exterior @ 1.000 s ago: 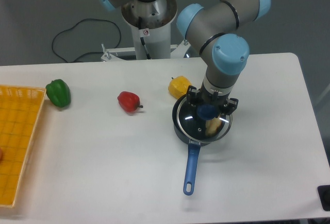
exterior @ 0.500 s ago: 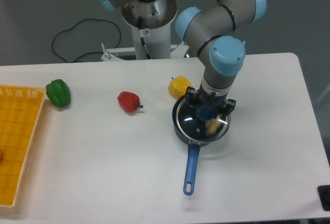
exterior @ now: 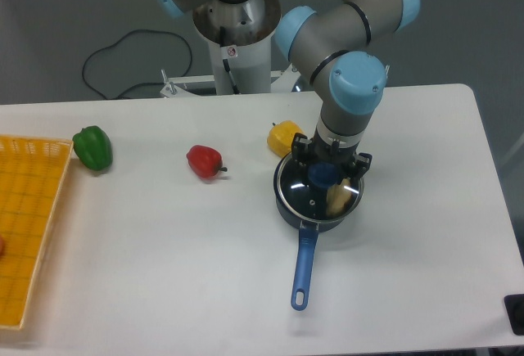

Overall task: Close the pot lid
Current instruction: 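Lower the held glass lid onto the saucepan rim, then press the lid down and settle it on the saucepan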

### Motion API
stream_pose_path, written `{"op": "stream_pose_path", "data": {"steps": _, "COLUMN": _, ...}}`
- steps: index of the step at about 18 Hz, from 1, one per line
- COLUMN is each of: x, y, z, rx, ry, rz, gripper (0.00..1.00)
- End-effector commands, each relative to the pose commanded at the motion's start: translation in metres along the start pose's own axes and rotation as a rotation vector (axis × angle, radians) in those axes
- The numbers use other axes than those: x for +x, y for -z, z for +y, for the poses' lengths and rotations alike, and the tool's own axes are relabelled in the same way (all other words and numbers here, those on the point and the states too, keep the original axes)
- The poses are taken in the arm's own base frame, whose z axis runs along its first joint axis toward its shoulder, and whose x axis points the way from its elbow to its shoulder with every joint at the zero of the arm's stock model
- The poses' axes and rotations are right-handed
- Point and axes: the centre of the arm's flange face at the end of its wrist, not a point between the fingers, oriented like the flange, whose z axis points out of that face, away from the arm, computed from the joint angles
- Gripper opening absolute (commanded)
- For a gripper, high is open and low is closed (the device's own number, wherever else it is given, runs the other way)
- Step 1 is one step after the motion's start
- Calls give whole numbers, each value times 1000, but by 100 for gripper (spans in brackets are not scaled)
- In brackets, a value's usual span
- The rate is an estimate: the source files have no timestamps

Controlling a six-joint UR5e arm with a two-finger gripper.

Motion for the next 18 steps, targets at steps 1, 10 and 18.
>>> {"op": "stream_pose_path", "data": {"steps": 1, "x": 2, "y": -1, "z": 1, "rx": -1, "ry": -1, "rz": 1, "gripper": 56}}
{"op": "stream_pose_path", "data": {"steps": 10, "x": 2, "y": -7, "z": 3, "rx": -7, "ry": -13, "rz": 8, "gripper": 56}}
{"op": "stream_pose_path", "data": {"steps": 18, "x": -3, "y": -2, "z": 3, "rx": 0, "ry": -8, "rz": 0, "gripper": 56}}
